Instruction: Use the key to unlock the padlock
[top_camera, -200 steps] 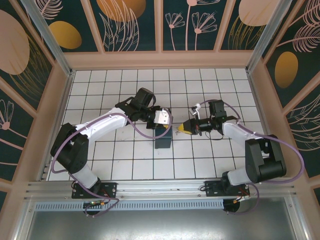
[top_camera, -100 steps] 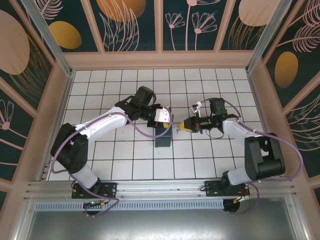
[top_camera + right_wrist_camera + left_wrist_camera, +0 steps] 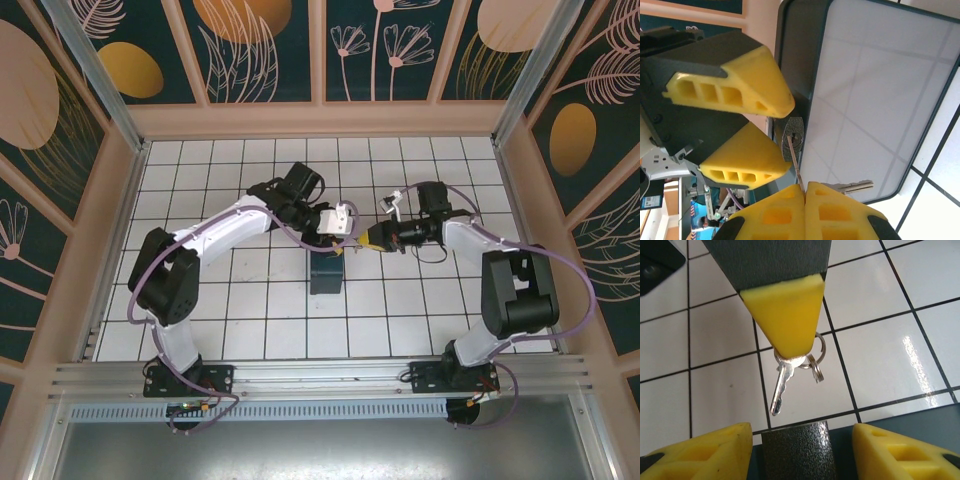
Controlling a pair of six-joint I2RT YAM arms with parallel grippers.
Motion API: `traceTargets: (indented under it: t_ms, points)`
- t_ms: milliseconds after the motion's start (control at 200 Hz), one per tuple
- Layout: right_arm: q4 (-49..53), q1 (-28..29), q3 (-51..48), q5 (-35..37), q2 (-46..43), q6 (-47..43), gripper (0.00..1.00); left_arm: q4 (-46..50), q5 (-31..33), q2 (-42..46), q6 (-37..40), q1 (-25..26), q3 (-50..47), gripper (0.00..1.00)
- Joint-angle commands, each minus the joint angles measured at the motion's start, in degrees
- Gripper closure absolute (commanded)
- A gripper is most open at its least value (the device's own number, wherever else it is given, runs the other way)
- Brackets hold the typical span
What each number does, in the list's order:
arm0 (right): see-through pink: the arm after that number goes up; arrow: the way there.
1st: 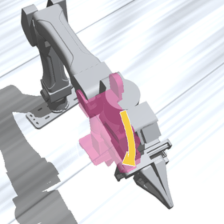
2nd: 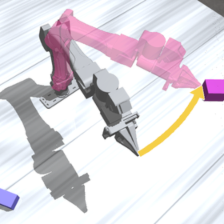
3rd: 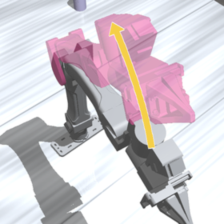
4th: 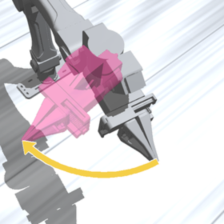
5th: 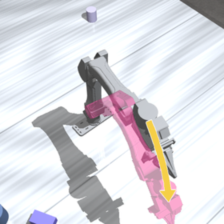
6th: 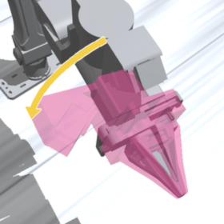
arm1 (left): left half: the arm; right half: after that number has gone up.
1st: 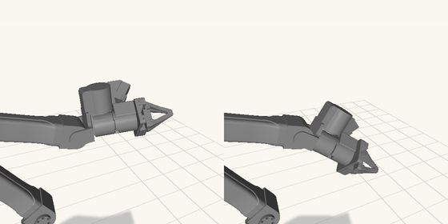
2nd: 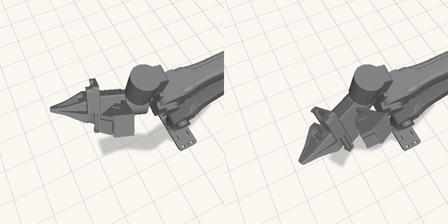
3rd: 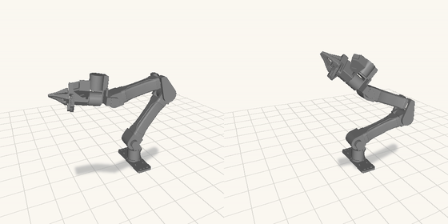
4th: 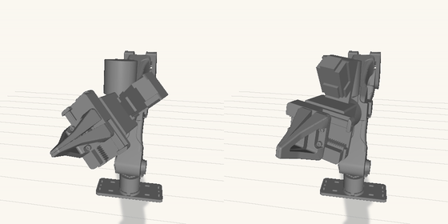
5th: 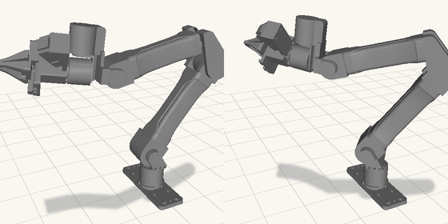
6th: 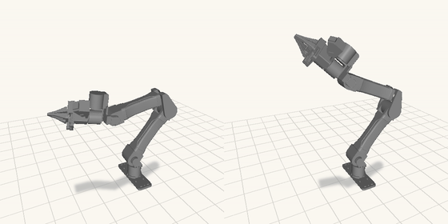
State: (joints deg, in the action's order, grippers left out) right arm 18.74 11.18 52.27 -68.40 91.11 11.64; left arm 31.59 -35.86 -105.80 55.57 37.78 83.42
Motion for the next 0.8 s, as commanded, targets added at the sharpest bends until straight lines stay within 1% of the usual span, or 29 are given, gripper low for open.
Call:
traceTargets:
  t_ms: [0, 115, 215, 390, 490, 796]
  points:
    - [4.8, -0.2, 2.6, 0.1, 1.2, -4.1, 1.0, 4.9, -2.0, -0.8, 0.1, -0.7, 1.9, 0.46]
    - [7.1, 0.2, 3.5, 0.6, 1.8, -6.0, 1.0, 6.4, -2.1, -1.7, 0.0, -1.1, 3.2, 0.5]
    - [7.0, 0.6, 3.5, 0.6, 1.4, -6.2, 1.0, 8.7, -2.6, -2.5, 0.9, -1.2, 4.1, 0.5]
    - [7.4, 1.6, 3.9, 0.6, 2.1, -6.4, 1.0, 13.1, -5.7, -4.9, 3.4, -1.2, 6.8, 0.49]
    - [7.4, 1.7, 4.0, 0.4, 2.0, -6.4, 1.0, 15.0, -5.9, -6.0, 4.4, -1.2, 8.1, 0.5]
    - [7.6, 1.8, 3.2, -0.2, 1.7, -6.8, 1.0, 15.3, -6.5, -6.3, 5.9, -1.2, 8.2, 0.54]
